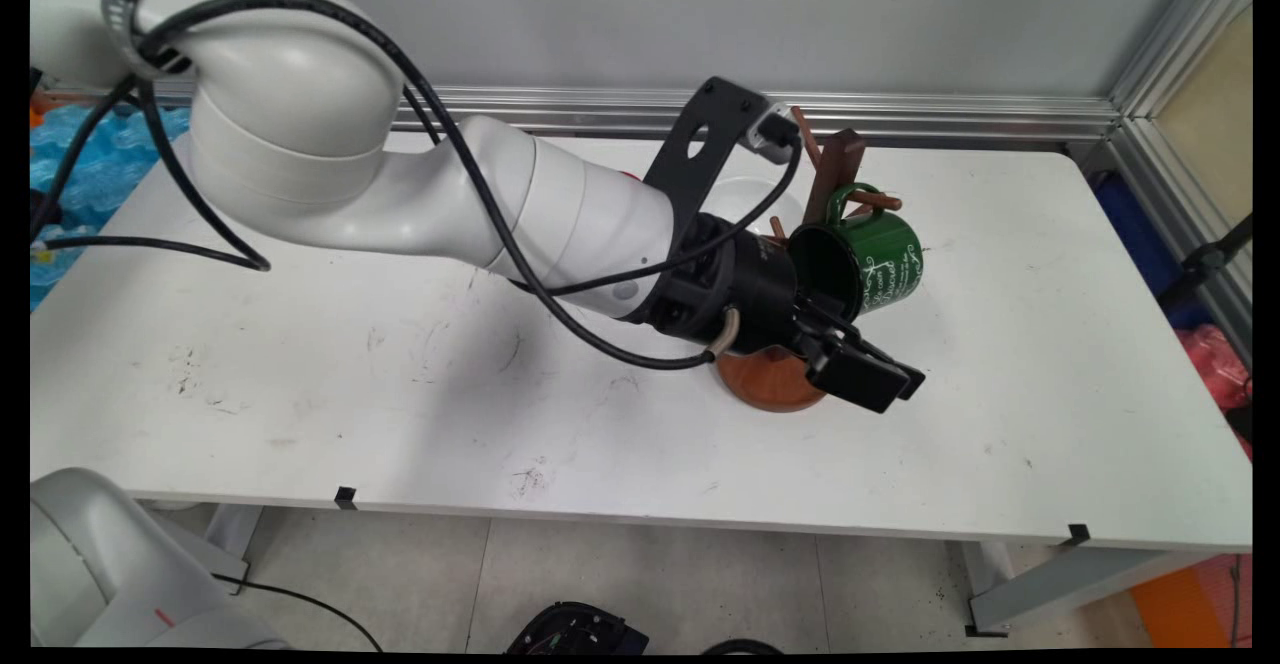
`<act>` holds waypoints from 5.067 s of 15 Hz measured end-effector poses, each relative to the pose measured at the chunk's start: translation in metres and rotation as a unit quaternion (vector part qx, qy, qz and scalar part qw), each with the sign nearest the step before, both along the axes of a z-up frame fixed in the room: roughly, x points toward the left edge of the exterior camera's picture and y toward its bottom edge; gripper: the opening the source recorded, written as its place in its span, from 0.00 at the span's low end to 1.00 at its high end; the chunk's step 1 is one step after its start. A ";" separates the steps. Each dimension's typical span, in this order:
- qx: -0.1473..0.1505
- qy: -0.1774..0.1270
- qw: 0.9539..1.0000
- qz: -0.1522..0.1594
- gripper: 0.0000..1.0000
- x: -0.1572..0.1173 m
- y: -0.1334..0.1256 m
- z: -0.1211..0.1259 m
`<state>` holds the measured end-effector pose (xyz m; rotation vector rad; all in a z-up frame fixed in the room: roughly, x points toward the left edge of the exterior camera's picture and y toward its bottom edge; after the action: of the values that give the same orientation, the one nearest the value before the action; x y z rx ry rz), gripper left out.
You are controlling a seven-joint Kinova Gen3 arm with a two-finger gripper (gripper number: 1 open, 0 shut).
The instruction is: Pick up the green mug from the rack, then place the picked object on the table
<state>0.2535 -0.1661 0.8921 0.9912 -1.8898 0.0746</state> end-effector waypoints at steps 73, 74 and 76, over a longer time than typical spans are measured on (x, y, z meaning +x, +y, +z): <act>-0.045 -0.009 0.998 -0.030 0.00 0.037 0.032 0.029; -0.054 -0.040 0.998 0.002 0.00 0.049 0.024 0.022; -0.066 -0.089 0.992 0.059 0.00 0.074 0.010 0.012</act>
<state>0.3274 -0.1561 0.9041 1.0333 -1.9571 0.3645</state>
